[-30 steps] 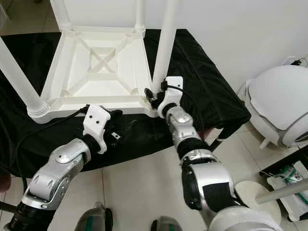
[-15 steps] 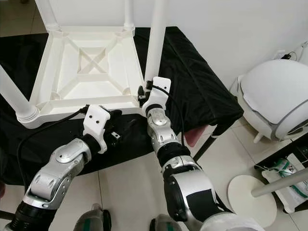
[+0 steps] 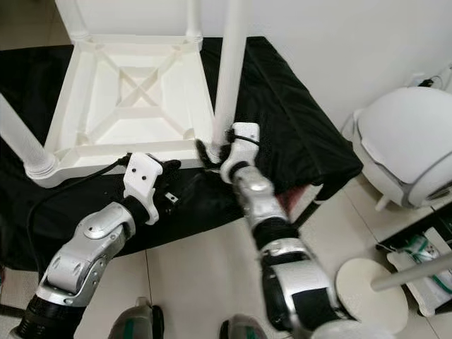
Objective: Building children table
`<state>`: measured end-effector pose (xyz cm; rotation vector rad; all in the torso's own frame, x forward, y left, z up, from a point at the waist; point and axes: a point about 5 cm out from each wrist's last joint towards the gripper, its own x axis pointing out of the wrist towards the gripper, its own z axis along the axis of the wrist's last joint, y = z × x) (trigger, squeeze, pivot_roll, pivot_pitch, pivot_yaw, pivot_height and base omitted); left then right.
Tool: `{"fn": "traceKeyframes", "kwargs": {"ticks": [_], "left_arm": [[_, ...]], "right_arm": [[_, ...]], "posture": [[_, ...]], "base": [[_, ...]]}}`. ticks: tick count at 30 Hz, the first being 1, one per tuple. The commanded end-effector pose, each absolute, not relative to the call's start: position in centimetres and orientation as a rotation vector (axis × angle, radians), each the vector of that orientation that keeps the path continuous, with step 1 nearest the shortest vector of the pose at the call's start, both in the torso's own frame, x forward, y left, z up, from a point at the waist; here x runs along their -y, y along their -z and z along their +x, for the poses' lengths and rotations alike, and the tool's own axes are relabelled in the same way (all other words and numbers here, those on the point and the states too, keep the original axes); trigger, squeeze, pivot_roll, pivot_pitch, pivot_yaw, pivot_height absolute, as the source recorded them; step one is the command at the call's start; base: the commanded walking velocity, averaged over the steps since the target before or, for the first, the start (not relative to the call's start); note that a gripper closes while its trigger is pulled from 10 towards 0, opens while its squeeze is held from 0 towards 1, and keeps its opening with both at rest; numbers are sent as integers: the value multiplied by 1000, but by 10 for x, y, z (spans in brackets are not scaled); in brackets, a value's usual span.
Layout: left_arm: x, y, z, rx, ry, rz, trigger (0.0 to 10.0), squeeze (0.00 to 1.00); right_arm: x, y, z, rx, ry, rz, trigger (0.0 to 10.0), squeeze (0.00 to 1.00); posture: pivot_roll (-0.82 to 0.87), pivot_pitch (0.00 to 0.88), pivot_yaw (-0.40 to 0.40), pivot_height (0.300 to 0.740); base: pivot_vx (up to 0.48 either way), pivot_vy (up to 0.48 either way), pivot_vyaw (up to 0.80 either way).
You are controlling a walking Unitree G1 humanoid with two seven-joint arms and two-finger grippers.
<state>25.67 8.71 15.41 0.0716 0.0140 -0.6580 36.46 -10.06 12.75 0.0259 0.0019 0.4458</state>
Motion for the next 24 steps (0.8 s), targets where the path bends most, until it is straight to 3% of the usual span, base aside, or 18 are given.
{"fn": "traceKeyframes", "kwargs": {"ticks": [1, 2, 3, 4, 10, 23, 24], "left_arm": [[-87, -155, 258, -8, 653, 76, 10000, 0], [-87, -155, 258, -8, 653, 76, 10000, 0], [-87, -155, 259, -6, 651, 76, 10000, 0], [-87, -156, 259, -4, 651, 77, 10000, 0], [-88, -158, 261, 3, 650, 79, 10000, 0], [-92, -161, 264, 15, 631, 83, 10000, 0], [-92, -161, 264, 15, 630, 83, 10000, 0]], "right_arm": [[106, -131, 367, 12, -490, -1, 10000, 1000], [106, -131, 367, 12, -490, -1, 10000, 1000], [114, -135, 371, 13, -526, -20, 10000, 576], [119, -141, 374, 24, -564, -50, 10000, 0], [127, -156, 381, 28, -665, -80, 10000, 0], [111, -148, 380, -64, -808, -102, 10000, 0], [111, -147, 380, -68, -810, -99, 6078, 0]], "posture": [[17, 5, -54, 740], [17, 5, -54, 740], [19, 3, -54, 740], [20, 1, -54, 740], [25, 0, -52, 740], [50, 0, -53, 740], [50, 0, -53, 740]], "base": [[0, 0, 0], [0, 0, 0], [0, 0, 0], [0, 0, 0], [0, 0, 0], [0, 0, 0], [0, 0, 0]]}}
